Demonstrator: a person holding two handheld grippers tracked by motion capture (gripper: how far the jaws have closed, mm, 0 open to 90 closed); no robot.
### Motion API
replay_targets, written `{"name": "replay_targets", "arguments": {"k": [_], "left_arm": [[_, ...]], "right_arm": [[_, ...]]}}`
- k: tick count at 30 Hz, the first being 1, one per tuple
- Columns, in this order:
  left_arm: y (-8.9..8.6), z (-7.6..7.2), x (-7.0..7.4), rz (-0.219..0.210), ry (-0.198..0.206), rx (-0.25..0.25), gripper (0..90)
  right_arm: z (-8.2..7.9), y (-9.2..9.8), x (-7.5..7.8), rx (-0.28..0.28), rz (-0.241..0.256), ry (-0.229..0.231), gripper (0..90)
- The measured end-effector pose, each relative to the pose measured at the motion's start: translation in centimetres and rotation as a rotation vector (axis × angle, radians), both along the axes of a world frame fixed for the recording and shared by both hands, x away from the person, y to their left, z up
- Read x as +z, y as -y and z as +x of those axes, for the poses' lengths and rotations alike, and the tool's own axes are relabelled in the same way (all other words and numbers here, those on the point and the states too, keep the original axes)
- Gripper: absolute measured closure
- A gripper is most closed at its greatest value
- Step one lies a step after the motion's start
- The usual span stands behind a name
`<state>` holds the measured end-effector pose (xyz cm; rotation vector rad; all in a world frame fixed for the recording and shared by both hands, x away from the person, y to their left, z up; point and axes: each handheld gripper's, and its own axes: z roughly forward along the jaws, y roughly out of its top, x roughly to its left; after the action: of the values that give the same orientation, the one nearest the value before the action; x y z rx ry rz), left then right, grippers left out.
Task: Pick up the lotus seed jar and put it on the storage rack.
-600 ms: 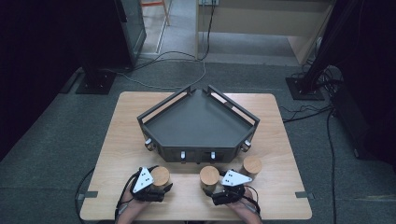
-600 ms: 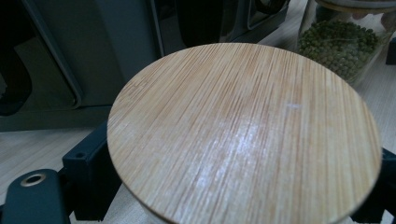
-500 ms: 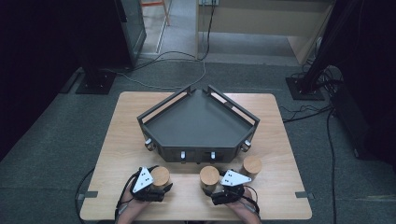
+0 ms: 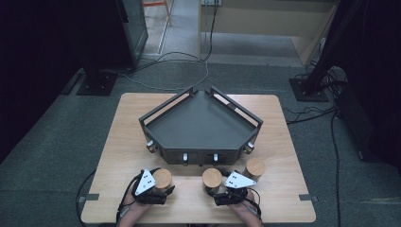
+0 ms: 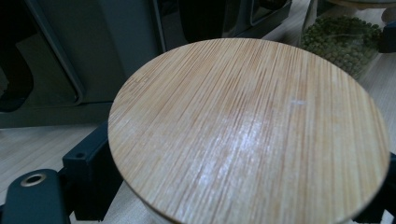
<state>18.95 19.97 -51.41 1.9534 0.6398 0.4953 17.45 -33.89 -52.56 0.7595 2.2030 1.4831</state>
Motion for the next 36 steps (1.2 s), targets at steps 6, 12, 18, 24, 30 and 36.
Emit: {"name": "replay_targets", "arguments": {"k": [6, 12, 18, 24, 30, 36], "left_arm": [[0.0, 0.0, 0.0, 0.001, -0.002, 0.002, 11.1], [0.0, 0.0, 0.0, 0.002, -0.003, 0.002, 11.2], [0.0, 0.0, 0.0, -0.002, -0.004, 0.004, 11.1], [0.5, -0.2, 0.1, 0.025, 0.01, 0.009, 11.2], [0.5, -0.2, 0.2, 0.023, 0.003, 0.013, 11.2], [0.4, 0.0, 0.2, 0.016, -0.007, 0.018, 11.2]], "right_arm": [[-0.1, -0.1, 0.0, 0.0, -0.003, 0.004, 14.5], [0.4, 0.1, 0.1, 0.018, 0.0, -0.013, 14.5], [0.9, 0.3, 0.2, 0.045, -0.003, -0.029, 14.5], [1.1, 1.2, -0.1, 0.049, 0.046, -0.053, 14.4], [1.1, 0.1, 0.8, 0.07, -0.047, -0.048, 13.8], [1.3, 0.3, 0.8, 0.06, -0.031, -0.063, 13.8]]}}
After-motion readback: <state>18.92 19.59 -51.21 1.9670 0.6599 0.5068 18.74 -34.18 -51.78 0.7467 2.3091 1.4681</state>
